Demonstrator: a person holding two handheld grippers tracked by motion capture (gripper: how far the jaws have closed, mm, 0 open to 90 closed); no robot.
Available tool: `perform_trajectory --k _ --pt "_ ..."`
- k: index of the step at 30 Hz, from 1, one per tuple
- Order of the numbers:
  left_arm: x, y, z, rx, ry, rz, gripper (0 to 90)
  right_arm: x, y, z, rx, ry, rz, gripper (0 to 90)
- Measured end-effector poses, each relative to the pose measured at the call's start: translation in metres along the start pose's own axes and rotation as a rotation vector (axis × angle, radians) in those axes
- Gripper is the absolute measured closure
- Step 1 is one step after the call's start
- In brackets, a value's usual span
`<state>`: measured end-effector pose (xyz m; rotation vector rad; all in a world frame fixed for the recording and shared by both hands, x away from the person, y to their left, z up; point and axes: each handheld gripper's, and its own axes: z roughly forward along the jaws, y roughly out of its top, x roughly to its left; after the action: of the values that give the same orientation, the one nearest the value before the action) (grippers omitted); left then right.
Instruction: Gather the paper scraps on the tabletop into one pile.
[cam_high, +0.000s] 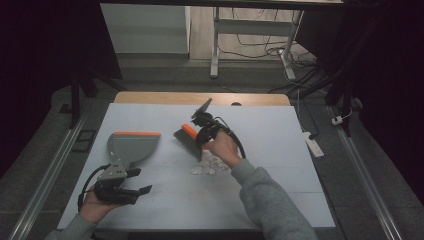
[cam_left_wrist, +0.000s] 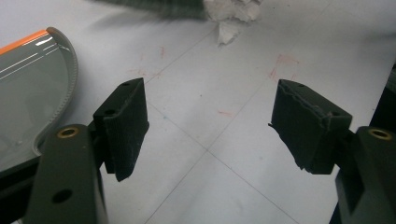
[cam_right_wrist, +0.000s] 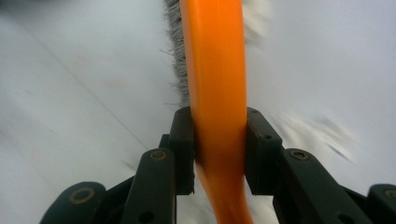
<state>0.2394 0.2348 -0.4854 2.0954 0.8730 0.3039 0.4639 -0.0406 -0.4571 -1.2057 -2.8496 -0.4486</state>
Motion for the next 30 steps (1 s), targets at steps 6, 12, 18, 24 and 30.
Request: perform_trajectory --k 6,12,18,24,30 --pt "-0.002 0.002 0.002 0.005 -0.003 0.011 28.1 -0.013 -0.015 -0.034 -0.151 0.045 -0.028 68.0" --pt "-0.001 0.001 0.003 0.009 -0.008 0.005 28.1 -0.015 -0.005 -0.041 -0.197 -0.010 -0.123 68.0" --pt "0.000 0.000 0.002 0.007 -0.010 0.000 28.1 -0.028 0.012 -0.033 -0.167 -0.123 -0.263 68.0" --pt "0.001 -0.001 0.004 0.016 -0.011 -0.004 28.1 -0.032 0.036 -0.014 -0.107 -0.252 -0.479 68.0" --pt "0.003 -0.003 0.003 0.019 -0.009 -0.011 28.1 -0.033 0.054 0.004 -0.097 -0.269 -0.615 68.0"
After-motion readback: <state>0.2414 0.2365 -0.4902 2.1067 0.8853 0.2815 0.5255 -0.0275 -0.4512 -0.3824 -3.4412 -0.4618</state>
